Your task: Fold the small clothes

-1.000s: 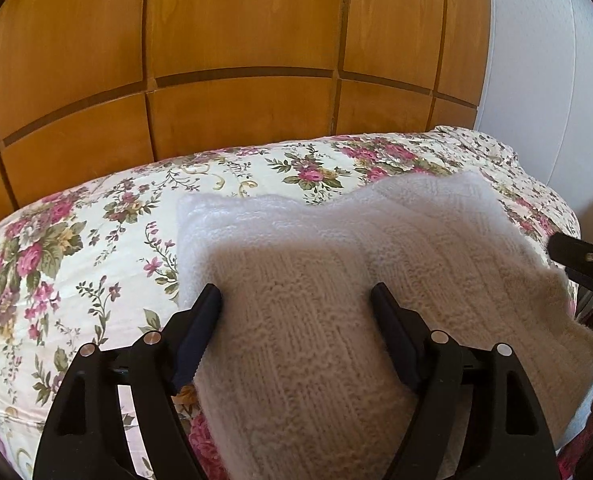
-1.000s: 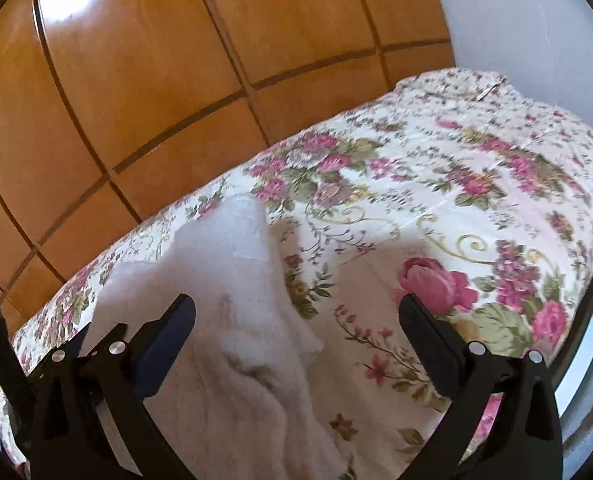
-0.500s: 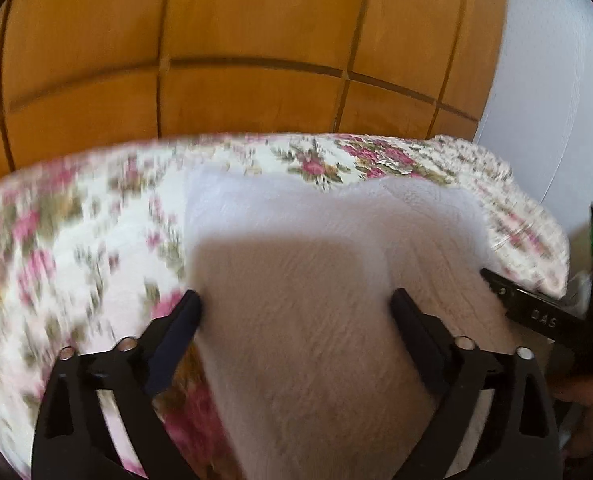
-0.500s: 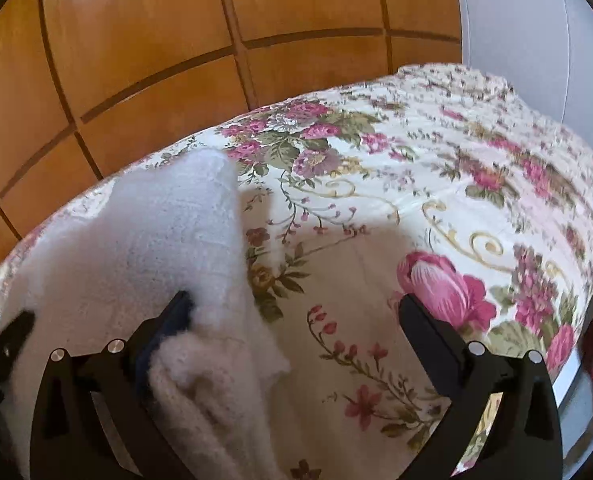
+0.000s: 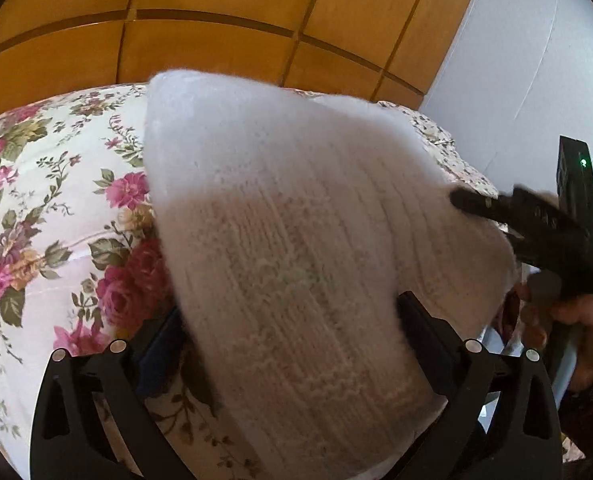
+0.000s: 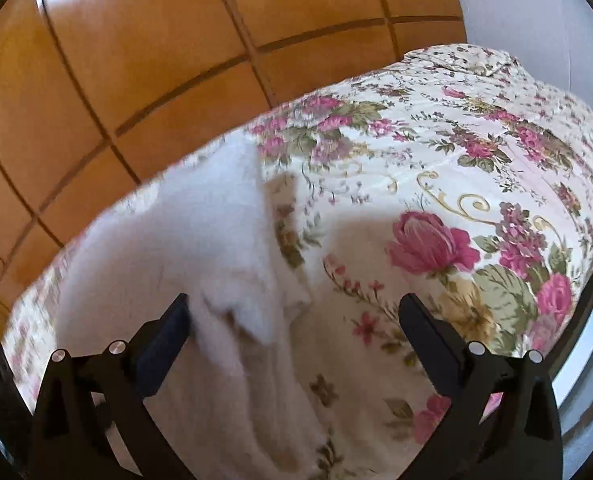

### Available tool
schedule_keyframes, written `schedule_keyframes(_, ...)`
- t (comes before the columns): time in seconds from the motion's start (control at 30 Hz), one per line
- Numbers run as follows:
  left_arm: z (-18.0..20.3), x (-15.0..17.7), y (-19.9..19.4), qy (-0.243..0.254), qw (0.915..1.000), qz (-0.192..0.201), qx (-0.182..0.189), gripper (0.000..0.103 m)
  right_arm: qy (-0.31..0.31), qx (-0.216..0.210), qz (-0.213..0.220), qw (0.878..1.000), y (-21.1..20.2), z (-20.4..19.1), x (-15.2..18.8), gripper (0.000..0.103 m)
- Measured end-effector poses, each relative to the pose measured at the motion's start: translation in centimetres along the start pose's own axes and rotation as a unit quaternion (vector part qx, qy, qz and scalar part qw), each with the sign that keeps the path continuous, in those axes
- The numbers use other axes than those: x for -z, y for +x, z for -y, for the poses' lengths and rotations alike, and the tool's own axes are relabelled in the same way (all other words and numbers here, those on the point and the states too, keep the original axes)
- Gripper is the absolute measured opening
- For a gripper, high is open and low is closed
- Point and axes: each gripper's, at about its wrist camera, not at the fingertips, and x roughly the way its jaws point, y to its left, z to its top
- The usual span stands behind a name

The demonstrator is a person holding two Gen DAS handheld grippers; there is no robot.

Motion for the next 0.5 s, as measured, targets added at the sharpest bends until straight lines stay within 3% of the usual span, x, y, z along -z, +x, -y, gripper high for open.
schedule_keyframes(0.1,0.9,0.2,0.5,0.023,0.9995,-0.010,-0.017,0.099,-0.011,0.049,-0.013,0.999,1.3,0.9,0.5,0.101)
schedule_keyframes(0.23,1.2,0.3,0.1,0.030,0.9993,-0.019,-0.006,0.099,-0.010,0.049,-0.008,0.999,1.6,1.2,0.8,0.101)
schedule_keyframes(0.37,-0.7,-0.1,-1.9,-0.026,0.9990,0.001,0.036,0.099,0.030,0.001,-0.015,0.999,0.8,1.7,0.9,0.101)
schedule_keyframes(0.5,-2.8,0.0,-4.0,-0.086,0.9942,0.036,0.053,0.099,0.035,-0.042,-0.008,0.998,-0.2,1.5,0.4,0.101)
